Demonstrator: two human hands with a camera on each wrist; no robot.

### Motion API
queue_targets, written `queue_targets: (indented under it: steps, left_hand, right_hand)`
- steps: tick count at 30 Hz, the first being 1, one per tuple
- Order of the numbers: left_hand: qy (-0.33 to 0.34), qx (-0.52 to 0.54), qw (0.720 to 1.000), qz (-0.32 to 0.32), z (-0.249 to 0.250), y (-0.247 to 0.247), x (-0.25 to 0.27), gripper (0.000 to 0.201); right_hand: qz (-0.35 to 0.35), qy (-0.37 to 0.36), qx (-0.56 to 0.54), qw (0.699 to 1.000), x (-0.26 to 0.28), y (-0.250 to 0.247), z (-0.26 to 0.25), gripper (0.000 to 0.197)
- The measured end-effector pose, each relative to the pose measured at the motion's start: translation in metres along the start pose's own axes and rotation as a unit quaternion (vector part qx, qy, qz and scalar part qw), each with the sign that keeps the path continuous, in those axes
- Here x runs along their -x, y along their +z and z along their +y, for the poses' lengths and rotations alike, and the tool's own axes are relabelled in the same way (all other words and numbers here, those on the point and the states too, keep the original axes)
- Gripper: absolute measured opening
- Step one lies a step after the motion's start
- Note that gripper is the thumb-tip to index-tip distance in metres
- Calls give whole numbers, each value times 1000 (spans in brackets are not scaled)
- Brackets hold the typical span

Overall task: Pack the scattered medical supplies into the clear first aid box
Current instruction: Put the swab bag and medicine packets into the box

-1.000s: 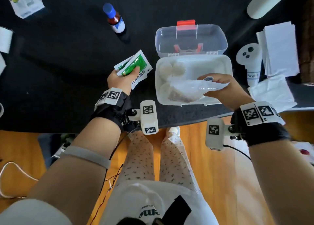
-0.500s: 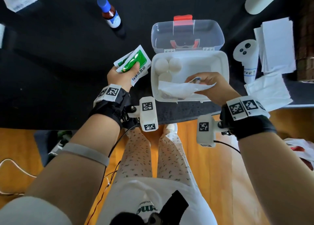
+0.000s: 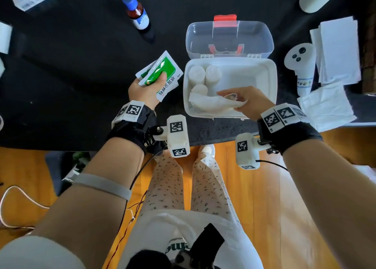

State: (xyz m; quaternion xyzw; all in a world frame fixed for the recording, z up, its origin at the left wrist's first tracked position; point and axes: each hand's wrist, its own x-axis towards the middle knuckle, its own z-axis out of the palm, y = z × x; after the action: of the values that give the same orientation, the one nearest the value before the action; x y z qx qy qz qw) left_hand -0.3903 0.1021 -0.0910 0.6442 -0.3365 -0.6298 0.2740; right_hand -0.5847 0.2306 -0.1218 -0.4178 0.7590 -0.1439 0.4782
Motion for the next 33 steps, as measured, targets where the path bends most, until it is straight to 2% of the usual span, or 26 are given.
queue_targets:
  steps: [3, 5, 8, 10, 13, 15, 19, 22, 24, 28, 33]
  left_hand:
    - [7, 54, 999, 6, 16, -1, 8, 15]
    - [9, 76, 997, 3, 28, 3, 16, 12]
    - [3, 106, 994, -36, 42, 13, 27, 9]
    - [-4, 112, 991, -69, 48, 23, 34, 8]
    - [-35, 89, 988, -125, 48, 38, 41, 5]
    - [-50, 53, 981, -178, 44, 47, 46, 1]
    - [-53, -45, 968, -240, 39, 62, 59, 9]
    - [-55, -96, 957, -270, 40, 64, 62, 9]
    - [-61, -103, 957, -266, 41, 60, 59, 9]
    - [-63, -64, 973, -215, 43, 49, 49, 12]
    - [-86, -32, 978, -188, 45, 44, 39, 9]
  right_hand:
    - [-29, 19, -81, 996, 12, -10, 2, 75]
    - [-61, 26, -110, 992, 20, -16, -1, 80]
    - [-102, 13, -114, 988, 30, -25, -10, 76]
    - [-106, 10, -139, 984, 35, -30, -16, 66]
    - [-46, 2, -200, 979, 40, -34, -27, 48]
    - [9, -20, -275, 961, 40, -34, -39, 38]
    - [67, -48, -334, 939, 41, -35, -63, 11]
    - [129, -60, -369, 919, 43, -37, -69, 6]
    - [170, -49, -410, 895, 44, -40, -67, 8]
    - [262, -9, -468, 844, 42, -49, -51, 9]
    - [288, 1, -480, 829, 45, -56, -42, 11]
